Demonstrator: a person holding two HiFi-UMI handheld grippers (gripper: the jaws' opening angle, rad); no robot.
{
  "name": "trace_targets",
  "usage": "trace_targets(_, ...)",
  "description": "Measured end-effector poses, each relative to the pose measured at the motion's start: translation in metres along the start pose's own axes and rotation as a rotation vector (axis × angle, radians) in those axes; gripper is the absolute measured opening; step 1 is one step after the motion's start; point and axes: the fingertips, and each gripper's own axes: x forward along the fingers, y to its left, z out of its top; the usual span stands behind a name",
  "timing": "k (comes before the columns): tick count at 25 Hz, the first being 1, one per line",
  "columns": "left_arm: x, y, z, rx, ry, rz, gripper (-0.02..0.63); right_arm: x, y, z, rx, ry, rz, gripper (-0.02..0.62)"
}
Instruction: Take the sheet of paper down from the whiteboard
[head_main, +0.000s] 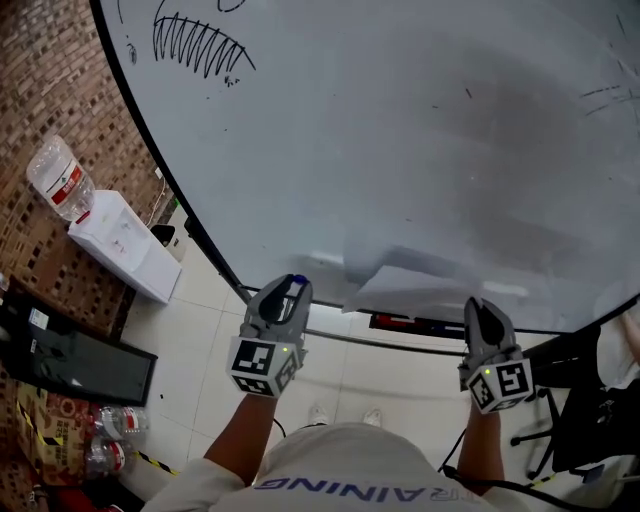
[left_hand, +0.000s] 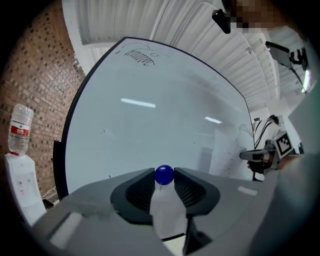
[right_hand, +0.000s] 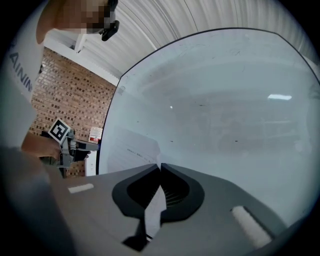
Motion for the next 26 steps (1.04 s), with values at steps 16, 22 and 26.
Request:
trace_targets(16, 0.014, -0.017, -0.001, 0.004, 0.016, -0.041, 0.126, -0.003, -0.005, -0.008, 0.025, 0.018, -0.002, 0.008)
trace_targets(22, 0.013, -0.016, -0.003, -0.008, 0.018, -0.041, 0.126, -0.003, -0.004, -0.009, 0.029, 0.024, -0.006, 0.008)
trace_targets(26, 0.011, -0.016, -0.003, -0.008, 0.017, -0.037, 0.126, -0.005, -0.002, -0.011, 0.032, 0.028, -0.002, 0.008)
